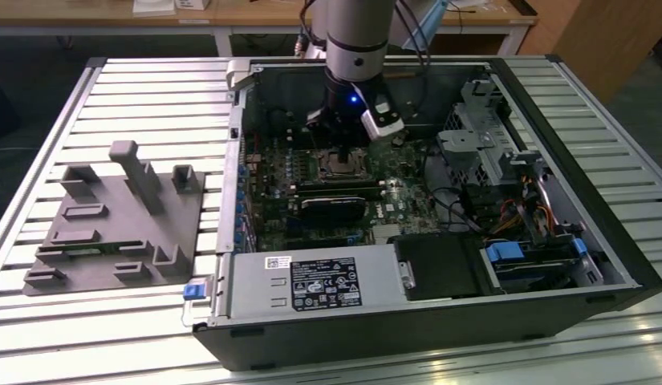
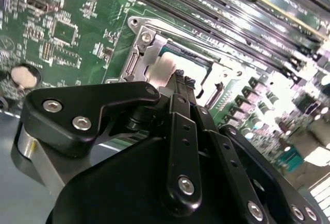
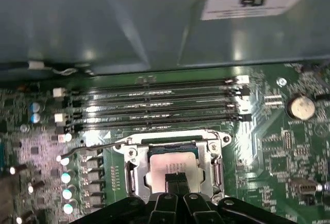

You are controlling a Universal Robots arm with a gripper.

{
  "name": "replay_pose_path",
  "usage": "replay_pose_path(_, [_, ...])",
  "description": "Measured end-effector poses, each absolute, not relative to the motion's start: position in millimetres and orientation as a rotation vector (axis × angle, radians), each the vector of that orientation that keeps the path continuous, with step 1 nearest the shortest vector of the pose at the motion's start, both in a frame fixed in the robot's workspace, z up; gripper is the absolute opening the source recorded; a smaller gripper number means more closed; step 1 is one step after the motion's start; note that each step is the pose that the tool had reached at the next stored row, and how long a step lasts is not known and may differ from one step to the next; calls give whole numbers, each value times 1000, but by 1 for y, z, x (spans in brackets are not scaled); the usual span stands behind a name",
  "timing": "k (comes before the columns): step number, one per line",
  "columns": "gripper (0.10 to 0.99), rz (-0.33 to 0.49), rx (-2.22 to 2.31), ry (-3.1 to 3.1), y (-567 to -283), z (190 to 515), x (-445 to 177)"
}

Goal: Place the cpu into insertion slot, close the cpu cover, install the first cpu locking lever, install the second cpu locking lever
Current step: 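Close the cpu cover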

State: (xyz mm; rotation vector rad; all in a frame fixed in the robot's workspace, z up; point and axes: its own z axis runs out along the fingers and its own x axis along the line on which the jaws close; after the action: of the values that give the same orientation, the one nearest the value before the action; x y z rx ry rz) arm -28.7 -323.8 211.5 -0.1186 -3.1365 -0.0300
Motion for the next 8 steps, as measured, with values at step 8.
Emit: replay_pose_path(8, [106, -50, -35, -3139, -324, 211, -29])
